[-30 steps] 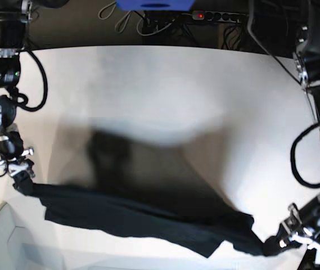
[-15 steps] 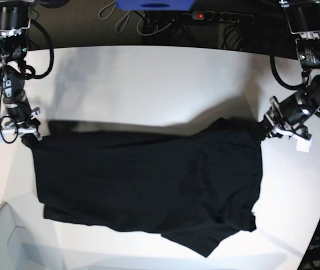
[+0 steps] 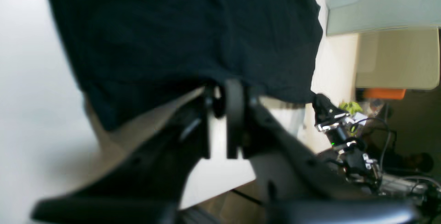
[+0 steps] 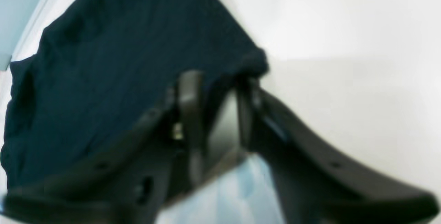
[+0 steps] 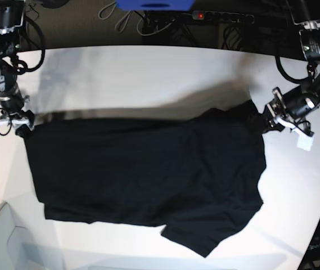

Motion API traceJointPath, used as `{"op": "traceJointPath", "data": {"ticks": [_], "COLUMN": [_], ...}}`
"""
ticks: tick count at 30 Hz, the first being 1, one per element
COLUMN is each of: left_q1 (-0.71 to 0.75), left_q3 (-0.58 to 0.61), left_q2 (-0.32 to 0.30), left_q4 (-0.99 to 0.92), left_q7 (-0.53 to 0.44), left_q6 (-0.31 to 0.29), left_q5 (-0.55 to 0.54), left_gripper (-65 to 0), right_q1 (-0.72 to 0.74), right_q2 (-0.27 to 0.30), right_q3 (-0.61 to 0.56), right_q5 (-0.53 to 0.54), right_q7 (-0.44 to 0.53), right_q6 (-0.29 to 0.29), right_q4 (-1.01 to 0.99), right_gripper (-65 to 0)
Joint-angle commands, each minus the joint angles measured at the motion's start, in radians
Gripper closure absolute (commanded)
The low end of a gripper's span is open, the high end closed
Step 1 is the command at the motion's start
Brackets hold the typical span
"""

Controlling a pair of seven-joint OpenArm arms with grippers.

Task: Layout the t-shirt on the table in an organized manner, then fold the t-shirt properly
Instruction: 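Lay the shirt edge down and release it from both grippers, then grasp the shirt body with both grippers and drag it toward the robot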

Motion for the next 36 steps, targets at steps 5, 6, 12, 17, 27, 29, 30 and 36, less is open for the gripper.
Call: {"op": "traceJointPath", "data": {"ticks": [5, 6, 12, 17, 27, 29, 30, 36], "left_q1": [0.027, 0.031, 0.020, -0.140, -0.666, -0.689, -0.689, -0.661], "left_q3": [-0.006, -0.006, -0.004, -0.038, 0.134, 0.169, 0.194, 0.366], "left_q2": [-0.017, -0.017, -0.017, -0.018, 0.129, 0.155, 0.161, 0.160], "left_q4": [0.107, 0.136, 0.254, 0.113, -0.565, -0.633, -0.642, -0.658], "left_q7": [0.002, 0.002, 0.022, 0.010, -0.013, -0.088, -0.130, -0.302], "left_q6": [0.017, 0.017, 0.017, 0.019, 0.019, 0.019, 0.019, 0.023], "left_q5": [-0.067, -0.068, -0.064, 0.058, 0.565, 0.641, 0.670, 0.796], "left_gripper": [-30.4, -31.8, -30.1, -30.2, -30.1, -30.1, -30.1, -30.1], "right_q1": [-0.059, -0.077, -0.157, -0.201, -0.181, -0.152, -0.140, -0.010], "right_q2": [0.011, -0.003, -0.043, -0.121, -0.153, -0.153, -0.150, -0.152], "right_q3": [0.122, 0.158, 0.242, 0.178, -0.217, -0.293, -0.332, -0.521], "right_q5": [0.014, 0.014, 0.014, 0.014, 0.013, 0.013, 0.013, 0.011], "right_q7": [0.023, 0.023, 0.021, 0.021, 0.021, 0.021, 0.021, 0.021], "right_q6": [0.010, 0.010, 0.010, 0.010, 0.010, 0.010, 0.010, 0.007], "right_q4": [0.131, 0.154, 0.253, 0.335, 0.388, 0.387, 0.387, 0.339], "right_gripper": [-32.2, -32.8, -33.0, -33.0, -32.9, -32.9, -32.9, -32.9]}}
